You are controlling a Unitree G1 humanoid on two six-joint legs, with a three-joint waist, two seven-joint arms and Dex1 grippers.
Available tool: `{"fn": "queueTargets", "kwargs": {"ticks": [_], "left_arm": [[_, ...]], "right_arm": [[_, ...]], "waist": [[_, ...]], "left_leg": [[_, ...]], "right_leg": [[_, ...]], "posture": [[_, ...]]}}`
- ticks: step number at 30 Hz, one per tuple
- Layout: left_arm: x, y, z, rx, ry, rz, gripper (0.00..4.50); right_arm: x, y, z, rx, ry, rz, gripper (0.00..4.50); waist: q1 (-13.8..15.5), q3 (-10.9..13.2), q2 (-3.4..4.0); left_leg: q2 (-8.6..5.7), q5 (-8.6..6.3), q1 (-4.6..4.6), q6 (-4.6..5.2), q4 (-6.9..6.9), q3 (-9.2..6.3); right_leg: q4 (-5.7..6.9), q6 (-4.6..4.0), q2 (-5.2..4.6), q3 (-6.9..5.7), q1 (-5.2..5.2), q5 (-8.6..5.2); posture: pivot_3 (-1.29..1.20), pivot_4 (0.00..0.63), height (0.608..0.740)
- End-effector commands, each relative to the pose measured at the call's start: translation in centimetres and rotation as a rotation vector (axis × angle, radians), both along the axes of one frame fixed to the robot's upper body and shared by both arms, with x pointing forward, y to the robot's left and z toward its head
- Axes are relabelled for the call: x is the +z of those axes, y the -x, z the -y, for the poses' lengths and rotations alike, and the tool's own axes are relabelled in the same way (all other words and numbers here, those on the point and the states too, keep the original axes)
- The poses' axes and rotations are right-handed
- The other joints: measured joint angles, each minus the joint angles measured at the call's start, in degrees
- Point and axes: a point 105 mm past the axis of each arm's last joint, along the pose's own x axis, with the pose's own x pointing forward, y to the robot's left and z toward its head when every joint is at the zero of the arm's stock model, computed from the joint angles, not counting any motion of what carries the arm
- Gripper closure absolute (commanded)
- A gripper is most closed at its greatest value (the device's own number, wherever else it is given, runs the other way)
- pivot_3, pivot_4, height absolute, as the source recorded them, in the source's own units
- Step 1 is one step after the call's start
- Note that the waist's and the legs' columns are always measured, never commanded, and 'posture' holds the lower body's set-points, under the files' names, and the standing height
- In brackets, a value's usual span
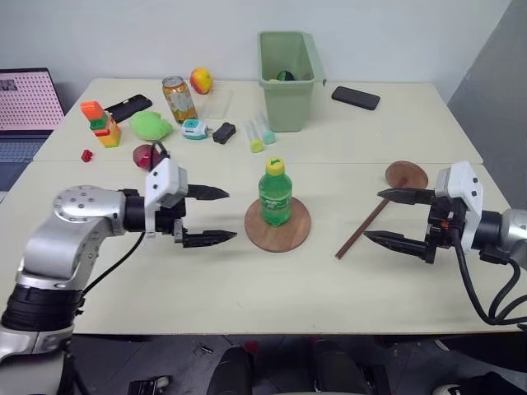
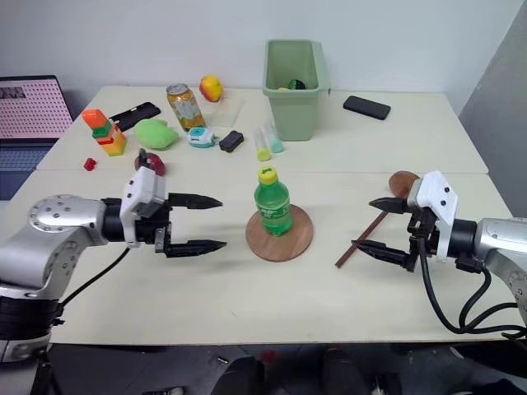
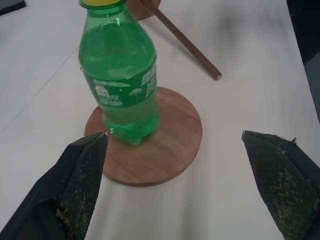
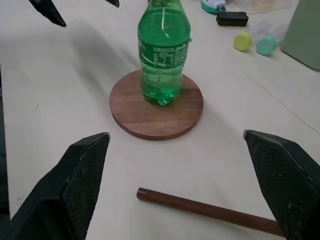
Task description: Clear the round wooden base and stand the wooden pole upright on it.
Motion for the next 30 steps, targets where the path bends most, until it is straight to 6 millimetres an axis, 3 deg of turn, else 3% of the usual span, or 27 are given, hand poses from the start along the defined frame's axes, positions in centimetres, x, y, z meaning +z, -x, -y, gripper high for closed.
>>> {"fn": "queueTargets", "kwargs": {"ticks": [1, 11, 20, 23, 28, 30], "left_arm": [[-0.5, -1.2, 1.7, -0.015, 0.004, 0.056, 0.02], [-1.2, -5.7, 5.5, 0.105, 0.17, 0.062, 0.02], [-2.3, -7.1, 6.7, 0.135, 0.183, 0.02, 0.02], [-2.1, -7.1, 8.6, 0.094, 0.223, 0.0, 0.02], [-2.1, -7.4, 10.0, 0.079, 0.255, -0.011, 0.02], [-2.2, -7.6, 10.4, 0.075, 0.269, -0.023, 0.37]], "right_arm": [[1.2, 0.4, -1.1, 0.039, -0.007, 0.054, 0.0], [2.4, 1.1, -2.5, 0.053, -0.036, 0.105, 0.0], [3.0, 1.3, -2.7, 0.037, -0.058, 0.128, 0.0], [3.1, 1.0, -2.8, 0.032, -0.066, 0.138, 0.0], [3.1, 1.0, -2.9, 0.032, -0.068, 0.138, 0.0], [3.2, 1.0, -2.9, 0.029, -0.07, 0.144, 0.0]], "waist": [[0.0, 0.0, 0.0], [0.4, 0.0, -0.01], [0.4, 0.0, -0.01], [0.6, 0.0, -0.01], [1.0, 0.0, -0.02], [0.9, 0.0, -0.02]], "left_leg": [[0.0, 0.0, 0.0, 0.0, 0.02, -0.01], [-0.03, 0.0, -0.03, 0.0, 0.06, -0.03], [-0.04, 0.0, -0.03, 0.0, 0.08, -0.03], [-0.04, 0.0, -0.03, 0.0, 0.07, -0.04], [-0.07, 0.0, -0.05, 0.0, 0.1, -0.03], [-0.06, 0.0, -0.04, 0.0, 0.1, -0.03]], "right_leg": [[0.0, 0.0, 0.0, 0.0, 0.0, 0.0], [-0.02, 0.0, -0.02, -0.01, 0.01, 0.0], [0.04, 0.0, -0.02, -0.01, -0.01, 0.0], [0.03, 0.0, -0.02, -0.03, -0.01, 0.0], [0.02, 0.0, -0.04, -0.03, 0.0, 0.0], [0.01, 0.0, -0.04, -0.02, 0.0, 0.0]], "posture": [[0.0, 0.15, 0.74], [0.0, 0.15, 0.74], [0.0, 0.15, 0.74], [0.0, 0.15, 0.74], [0.0, 0.15, 0.74], [0.0, 0.15, 0.74]]}}
